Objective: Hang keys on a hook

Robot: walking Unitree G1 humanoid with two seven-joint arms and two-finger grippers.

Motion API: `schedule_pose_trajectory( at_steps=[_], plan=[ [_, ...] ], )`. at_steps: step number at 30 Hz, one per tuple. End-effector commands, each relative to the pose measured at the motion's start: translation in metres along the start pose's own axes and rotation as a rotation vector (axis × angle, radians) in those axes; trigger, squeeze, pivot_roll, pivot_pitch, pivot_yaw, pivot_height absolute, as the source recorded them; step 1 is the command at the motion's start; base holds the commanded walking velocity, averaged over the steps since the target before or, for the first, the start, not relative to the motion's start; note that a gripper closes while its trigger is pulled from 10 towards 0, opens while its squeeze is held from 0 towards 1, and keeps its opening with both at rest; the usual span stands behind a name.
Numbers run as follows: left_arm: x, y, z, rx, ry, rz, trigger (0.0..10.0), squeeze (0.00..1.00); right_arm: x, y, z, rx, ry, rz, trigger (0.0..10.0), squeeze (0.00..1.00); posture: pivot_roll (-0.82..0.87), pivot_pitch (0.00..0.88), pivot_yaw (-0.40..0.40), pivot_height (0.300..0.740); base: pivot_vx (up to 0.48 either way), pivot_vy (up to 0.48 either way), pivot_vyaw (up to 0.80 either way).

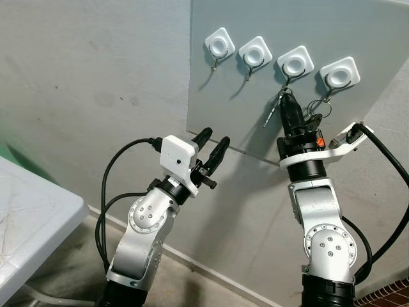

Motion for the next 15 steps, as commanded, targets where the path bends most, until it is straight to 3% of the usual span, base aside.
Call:
schedule_pose_trajectory(
  at_steps=[1, 9, 15],
  plan=[
    [-0.001, 0.006, -0.002, -0.001, -0.005, -0.020, 10.0, 0.00, 0.005, -0.005, -0.001, -0.003, -0.003, 0.008, 10.0, 1.00, 0.08, 0.000, -0.070, 0.740, 0.000, 0.000, 0.00],
    [0.001, 0.001, 0.001, 0.001, 0.011, -0.004, 10.0, 0.00, 0.019, -0.019, -0.019, 0.136, -0.031, 0.129, 10.0, 1.00, 0.08, 0.000, -0.067, 0.740, 0.000, 0.000, 0.00],
    [0.010, -0.026, 0.008, -0.006, 0.057, 0.080, 10.0, 0.00, 0.044, -0.026, -0.064, 0.388, -0.130, 0.281, 10.0, 1.00, 0.08, 0.000, -0.059, 0.740, 0.000, 0.000, 0.00]
  ],
)
Point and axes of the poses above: a point about 5 cm out from each wrist's last joint towards the gripper, its own x axis pointing back from the gripper into the wrist, its own y axis along the axis of the wrist's last joint, z = x × y, the point moved 2 cm from there along -x, pointing out of the wrist towards the gripper, and after that the axes turned 12 degrees about -x, right-handed, at the moved point
